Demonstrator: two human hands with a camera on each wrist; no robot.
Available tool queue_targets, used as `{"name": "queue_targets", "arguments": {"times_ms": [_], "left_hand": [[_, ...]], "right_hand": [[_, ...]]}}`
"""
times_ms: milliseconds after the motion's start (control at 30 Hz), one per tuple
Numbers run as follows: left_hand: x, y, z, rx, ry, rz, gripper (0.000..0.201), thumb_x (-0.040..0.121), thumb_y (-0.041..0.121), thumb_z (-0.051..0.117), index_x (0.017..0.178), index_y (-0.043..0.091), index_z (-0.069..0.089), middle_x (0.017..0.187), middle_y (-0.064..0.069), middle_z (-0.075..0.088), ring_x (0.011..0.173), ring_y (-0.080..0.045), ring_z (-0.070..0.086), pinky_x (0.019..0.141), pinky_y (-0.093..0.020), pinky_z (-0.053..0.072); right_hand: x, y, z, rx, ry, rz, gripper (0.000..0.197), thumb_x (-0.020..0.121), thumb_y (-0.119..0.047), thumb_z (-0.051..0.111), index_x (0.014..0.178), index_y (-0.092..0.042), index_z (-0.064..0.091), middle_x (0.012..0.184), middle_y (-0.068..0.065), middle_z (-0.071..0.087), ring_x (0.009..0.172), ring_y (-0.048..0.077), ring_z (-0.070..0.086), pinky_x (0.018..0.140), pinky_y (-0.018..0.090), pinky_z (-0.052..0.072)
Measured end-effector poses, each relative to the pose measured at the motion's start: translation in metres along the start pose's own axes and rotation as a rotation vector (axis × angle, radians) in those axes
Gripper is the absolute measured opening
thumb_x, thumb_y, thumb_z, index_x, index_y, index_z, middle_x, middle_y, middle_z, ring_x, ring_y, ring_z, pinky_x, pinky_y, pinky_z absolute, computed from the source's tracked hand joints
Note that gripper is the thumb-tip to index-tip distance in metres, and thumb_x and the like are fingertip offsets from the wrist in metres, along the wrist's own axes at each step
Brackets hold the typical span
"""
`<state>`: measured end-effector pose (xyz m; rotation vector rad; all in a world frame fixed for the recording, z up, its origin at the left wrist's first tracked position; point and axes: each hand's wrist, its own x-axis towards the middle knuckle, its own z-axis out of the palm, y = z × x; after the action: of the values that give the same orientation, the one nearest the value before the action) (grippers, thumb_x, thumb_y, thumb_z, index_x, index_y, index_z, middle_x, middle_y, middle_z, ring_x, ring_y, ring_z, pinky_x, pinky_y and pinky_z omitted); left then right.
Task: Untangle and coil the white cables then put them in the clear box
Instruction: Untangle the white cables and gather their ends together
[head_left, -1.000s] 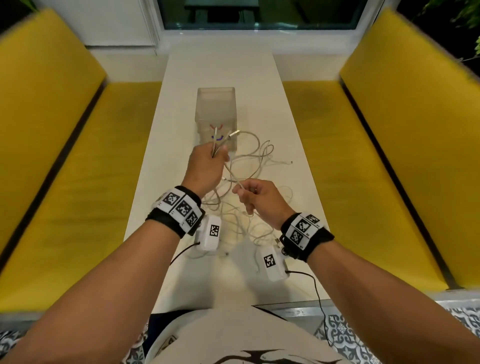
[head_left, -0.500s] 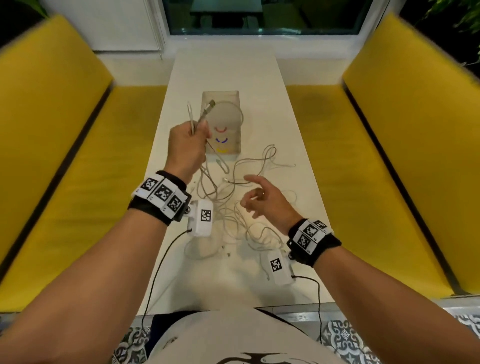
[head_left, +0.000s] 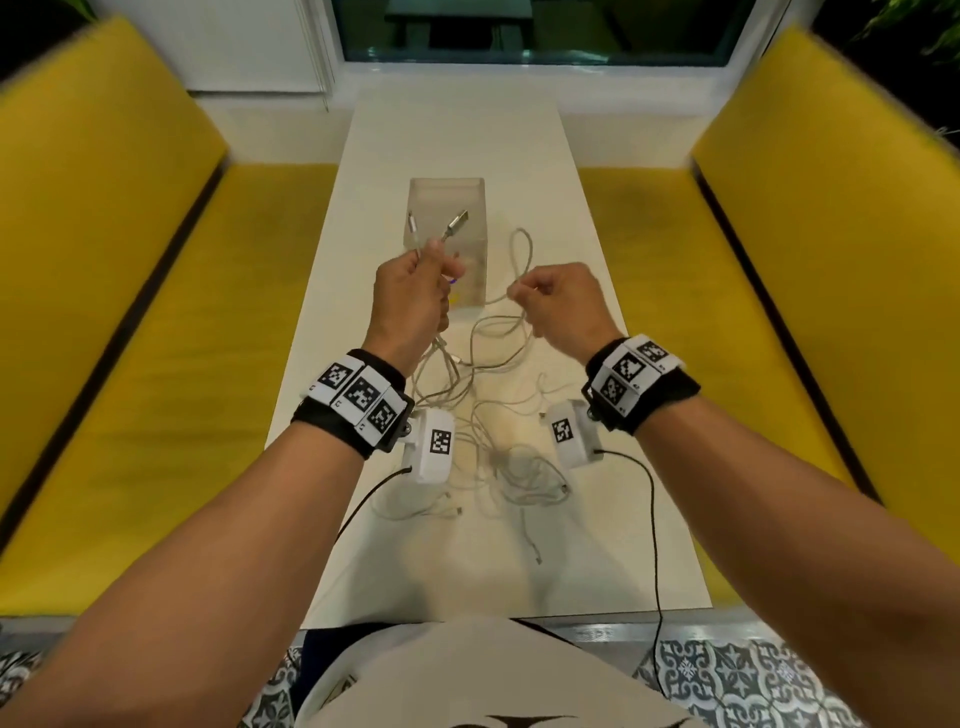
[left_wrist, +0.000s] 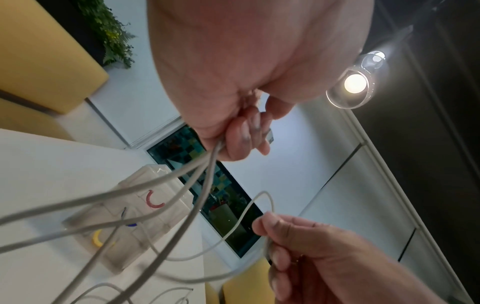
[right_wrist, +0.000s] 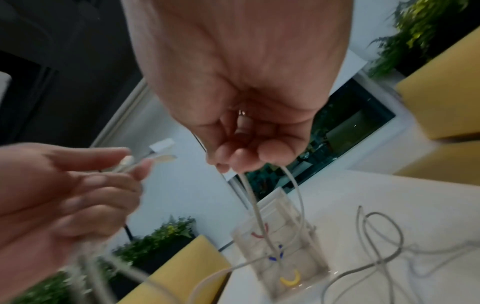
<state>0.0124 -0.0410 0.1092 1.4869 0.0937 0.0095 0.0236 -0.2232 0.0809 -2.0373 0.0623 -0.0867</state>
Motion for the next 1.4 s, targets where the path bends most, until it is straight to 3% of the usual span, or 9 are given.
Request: {"name": "queue_targets", "arguments": {"times_ms": [167,233,300,367,533,667,1000,1267,1400], "left_hand": [[-0.004,0.000,-0.001,-0.153,0.042,-0.026,0.030,0.093,0.009,0.038,0.067,0.011,0.052,0.048,0.003,0.034,0.046,-0.014,0.021,0.048,-0.028,0.017],[-0.003,-0.003,-0.004,-0.174,0.061,0.004,0.033,0.095,0.011,0.036,0.066,0.012,0.052,0.048,0.003,0.034,0.046,-0.014,0.023,0.048,-0.028,0.019],[-0.001,-0.007,-0.008,-0.187,0.086,0.027,0.035,0.097,0.012,0.035,0.066,0.012,0.051,0.049,0.002,0.033,0.046,-0.015,0.025,0.048,-0.028,0.021],[0.002,-0.011,-0.011,-0.207,0.107,0.030,0.035,0.098,0.014,0.034,0.067,0.012,0.050,0.051,0.002,0.032,0.047,-0.015,0.025,0.048,-0.029,0.021],[0.006,-0.022,-0.012,-0.235,0.129,0.030,0.034,0.098,0.016,0.032,0.068,0.012,0.046,0.053,0.001,0.029,0.047,-0.014,0.026,0.047,-0.026,0.024],[0.007,-0.028,-0.008,-0.245,0.119,0.024,0.034,0.098,0.015,0.032,0.067,0.013,0.046,0.055,0.000,0.029,0.047,-0.014,0.026,0.047,-0.027,0.023],[0.006,-0.032,-0.005,-0.222,0.086,0.026,0.027,0.091,0.018,0.035,0.067,0.013,0.046,0.055,0.000,0.030,0.050,-0.014,0.025,0.049,-0.030,0.022],[0.000,-0.042,0.006,-0.101,0.014,-0.063,0.034,0.097,0.013,0.033,0.075,0.008,0.058,0.054,0.003,0.036,0.049,-0.012,0.030,0.050,-0.030,0.026],[-0.005,-0.045,0.015,-0.044,-0.020,-0.051,0.033,0.101,0.010,0.034,0.075,0.011,0.054,0.053,0.005,0.038,0.047,-0.009,0.034,0.050,-0.030,0.029]], "right_hand": [[0.042,0.028,-0.013,-0.102,0.143,0.088,0.014,0.090,-0.014,0.067,0.080,-0.016,0.076,0.080,0.008,0.076,0.073,0.018,0.073,0.076,0.041,0.062],[0.052,0.034,-0.020,-0.136,0.163,0.139,0.031,0.093,-0.018,0.066,0.124,-0.017,0.067,0.113,0.010,0.074,0.105,0.022,0.069,0.092,0.032,0.054],[0.055,0.042,-0.024,-0.112,0.120,0.193,0.071,0.094,-0.019,0.066,0.155,-0.021,0.030,0.139,0.012,0.061,0.126,0.024,0.058,0.104,0.035,0.047],[0.050,0.053,-0.026,-0.166,0.098,0.210,0.071,0.094,-0.014,0.064,0.153,-0.023,0.027,0.137,0.018,0.060,0.124,0.030,0.059,0.102,0.043,0.050],[0.012,0.094,-0.002,-0.596,-0.233,0.260,0.025,0.091,-0.005,0.053,0.104,-0.008,0.073,0.111,0.013,0.072,0.104,0.030,0.067,0.090,0.036,0.056],[-0.016,0.129,0.018,-0.894,-0.514,0.329,0.024,0.091,-0.015,0.059,0.111,-0.010,0.071,0.118,0.011,0.069,0.107,0.030,0.066,0.091,0.039,0.056],[-0.039,0.155,0.020,-1.096,-0.468,0.075,0.026,0.097,-0.021,0.053,0.122,-0.016,0.059,0.122,0.006,0.065,0.114,0.028,0.060,0.094,0.038,0.044],[-0.025,0.098,0.021,-0.310,-0.185,0.137,0.022,0.100,-0.032,0.052,0.090,-0.015,0.060,0.091,0.004,0.072,0.091,0.024,0.068,0.083,0.040,0.054],[-0.023,0.040,0.017,0.251,-0.118,0.079,0.019,0.105,-0.020,0.048,0.100,-0.002,0.051,0.077,0.023,0.069,0.062,0.018,0.068,0.065,0.034,0.057]]}}
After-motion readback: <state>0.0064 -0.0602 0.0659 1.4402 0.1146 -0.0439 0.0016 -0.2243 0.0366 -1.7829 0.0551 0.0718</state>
